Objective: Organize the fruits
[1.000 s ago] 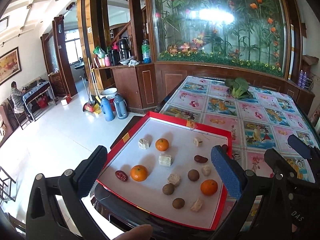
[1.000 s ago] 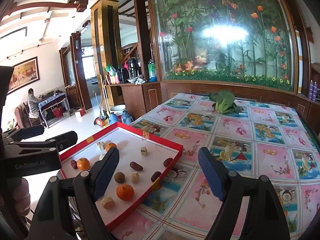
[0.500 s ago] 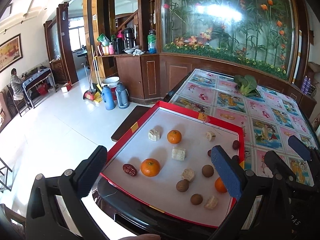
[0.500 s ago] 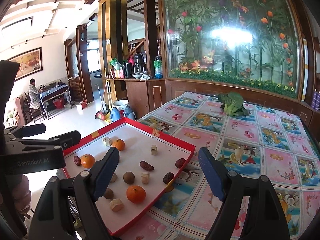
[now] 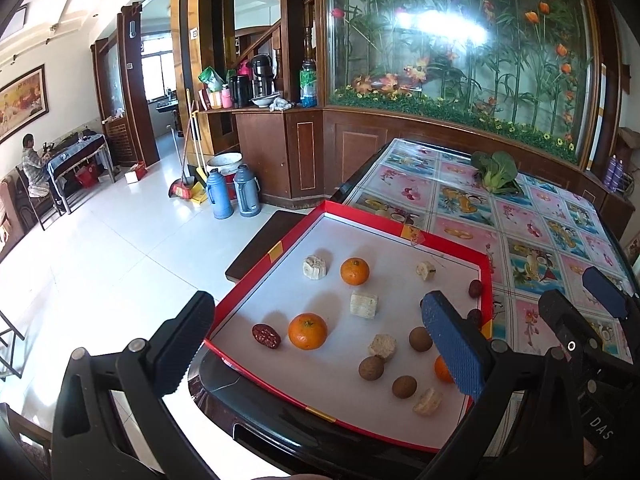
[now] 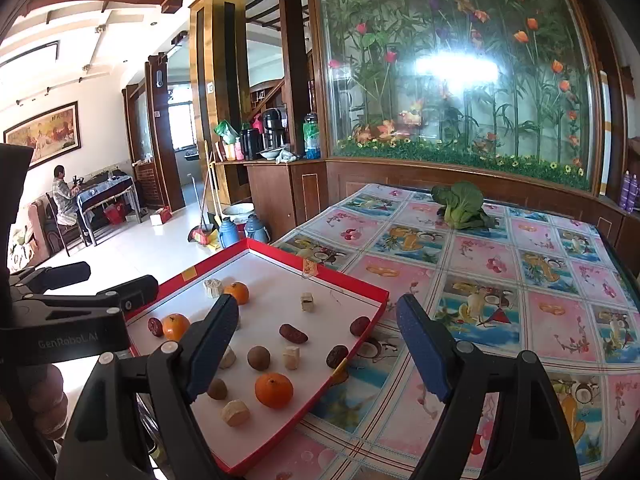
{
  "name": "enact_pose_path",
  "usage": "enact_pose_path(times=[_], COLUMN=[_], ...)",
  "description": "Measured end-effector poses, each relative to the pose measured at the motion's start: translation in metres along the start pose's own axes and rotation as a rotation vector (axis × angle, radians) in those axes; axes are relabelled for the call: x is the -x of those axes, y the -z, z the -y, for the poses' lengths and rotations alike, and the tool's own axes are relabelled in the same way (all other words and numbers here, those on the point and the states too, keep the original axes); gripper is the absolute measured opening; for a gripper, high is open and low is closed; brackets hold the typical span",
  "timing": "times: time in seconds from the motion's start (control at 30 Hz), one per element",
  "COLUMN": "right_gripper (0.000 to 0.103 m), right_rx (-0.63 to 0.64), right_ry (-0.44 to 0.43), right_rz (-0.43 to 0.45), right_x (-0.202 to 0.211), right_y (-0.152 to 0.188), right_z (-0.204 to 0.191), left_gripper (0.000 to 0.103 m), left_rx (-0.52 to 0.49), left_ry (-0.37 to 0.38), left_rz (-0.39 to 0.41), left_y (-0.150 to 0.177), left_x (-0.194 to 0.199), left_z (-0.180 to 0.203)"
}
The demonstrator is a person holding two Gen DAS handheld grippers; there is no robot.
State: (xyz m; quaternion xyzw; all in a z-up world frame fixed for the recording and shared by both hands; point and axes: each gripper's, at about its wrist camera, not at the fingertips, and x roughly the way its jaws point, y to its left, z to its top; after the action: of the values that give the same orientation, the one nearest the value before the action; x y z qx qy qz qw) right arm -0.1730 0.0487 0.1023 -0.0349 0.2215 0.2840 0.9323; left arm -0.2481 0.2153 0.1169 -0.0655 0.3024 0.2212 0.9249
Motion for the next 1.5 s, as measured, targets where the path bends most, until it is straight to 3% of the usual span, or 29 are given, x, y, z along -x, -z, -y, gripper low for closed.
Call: enact_pose_path(times=[0.57, 1.5], right_gripper=[0.081, 0.081], right_rx=[0.011, 0.024], right_ry=[-0.001, -0.018], right_rz=[-0.007, -0.001], right_x=[-0.006, -0.018], right_y=[-0.004, -0.017], right_z=[-0.011, -0.029], left_gripper=[0.103, 0.103], left_rx=[0.019, 0.031], left_ry=[0.014, 0.011], left_rz=[-0.03, -0.015], left_y=[0.002, -0.007], left_x=[-0.01, -0.01], left_z=[-0.009, -0.026])
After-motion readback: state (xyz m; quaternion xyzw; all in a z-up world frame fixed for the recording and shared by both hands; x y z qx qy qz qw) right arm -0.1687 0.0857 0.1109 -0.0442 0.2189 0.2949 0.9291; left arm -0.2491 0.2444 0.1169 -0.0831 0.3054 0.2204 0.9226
